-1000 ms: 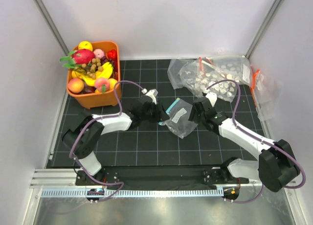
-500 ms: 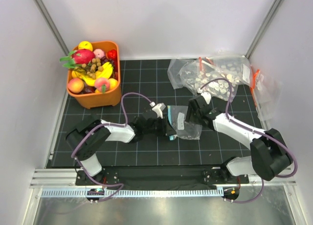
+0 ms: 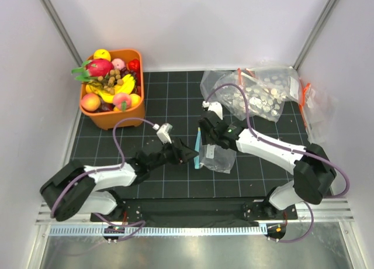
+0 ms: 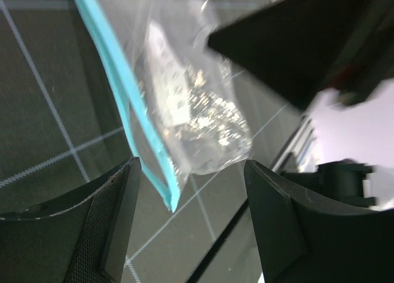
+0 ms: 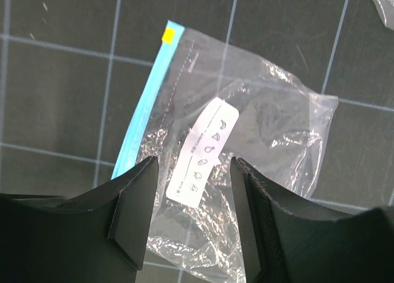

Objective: Place the food in the zip-top bag and seal the zipper
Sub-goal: Adjust the zipper food storage bag at the center of the board, then pick up the zipper food storage bag at the center of the board.

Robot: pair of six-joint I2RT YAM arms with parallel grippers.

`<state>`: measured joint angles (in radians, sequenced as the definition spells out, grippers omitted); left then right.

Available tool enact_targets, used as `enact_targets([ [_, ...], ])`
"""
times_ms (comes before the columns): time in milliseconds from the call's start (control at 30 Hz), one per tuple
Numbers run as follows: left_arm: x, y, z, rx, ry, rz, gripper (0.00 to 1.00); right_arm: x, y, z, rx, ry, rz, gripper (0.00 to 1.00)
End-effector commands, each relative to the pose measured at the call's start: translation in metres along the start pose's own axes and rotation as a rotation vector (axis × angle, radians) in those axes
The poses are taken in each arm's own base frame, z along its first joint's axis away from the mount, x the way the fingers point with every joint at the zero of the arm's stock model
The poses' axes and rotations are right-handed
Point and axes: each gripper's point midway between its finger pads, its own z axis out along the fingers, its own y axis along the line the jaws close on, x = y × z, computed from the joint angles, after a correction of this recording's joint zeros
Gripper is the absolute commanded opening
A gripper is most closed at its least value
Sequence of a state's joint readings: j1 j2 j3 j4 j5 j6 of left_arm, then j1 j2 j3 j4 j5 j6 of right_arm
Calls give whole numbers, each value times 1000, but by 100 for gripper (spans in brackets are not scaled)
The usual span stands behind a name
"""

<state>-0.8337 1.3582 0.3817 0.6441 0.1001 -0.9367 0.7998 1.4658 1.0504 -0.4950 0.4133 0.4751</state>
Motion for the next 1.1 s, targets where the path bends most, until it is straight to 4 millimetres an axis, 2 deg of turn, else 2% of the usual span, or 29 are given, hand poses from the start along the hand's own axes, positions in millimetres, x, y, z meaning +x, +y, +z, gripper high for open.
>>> enact_targets([
  [0,-25,-10,-17,36,-96,-22,72,-7,-6,-7,65,-16,-53,57],
  [33,-25,-6,-21,22,-99,-28,72,-7,-1,-7,46,-10,-51,57],
  [67,-34,-10,-30,36,-133,-33,71,-6,4,-7,29,-6,-45,57],
  [133,-34,5,-41,-18,-151,-44,69,-8,19,-10,1,-8,-47,57],
  [167,-46,0,-51,-5,-196,-43,69,-1,22,-6,19,17,-63,57],
  [200,-45,7,-56,-26,-206,-48,68,0,27,-7,30,15,-67,57],
  [233,-46,18,-60,-74,-223,-56,67,-8,31,-8,58,-9,-73,58],
  [267,-50,19,-65,-82,-243,-60,66,-1,36,-10,75,4,-113,59],
  [300,-54,21,-74,-90,-263,-65,65,8,38,-2,109,29,-132,60],
  [333,-57,25,-79,-108,-288,-67,64,4,43,-1,119,23,-135,61],
  [400,-61,27,-93,-120,-323,-69,61,16,47,8,156,55,-177,62],
  [433,-63,32,-97,-142,-347,-68,61,15,51,9,159,55,-171,62],
  [533,-65,37,-111,-164,-378,-52,59,25,55,18,194,75,-197,63],
  [633,-64,40,-118,-177,-384,-38,58,34,48,26,265,97,-224,62],
  [800,-60,42,-117,-191,-362,-20,57,43,40,32,324,111,-257,59],
  [900,-59,42,-113,-196,-342,-12,57,46,37,33,340,113,-263,44],
  [933,-59,41,-111,-192,-337,-11,57,46,35,32,351,106,-266,31],
  [1000,-58,41,-108,-194,-325,-3,57,41,34,29,348,87,-257,17],
  [1033,-58,40,-106,-190,-315,1,57,41,34,28,342,76,-253,5],
  [1067,-57,38,-104,-187,-306,6,57,34,34,22,326,57,-237,1],
])
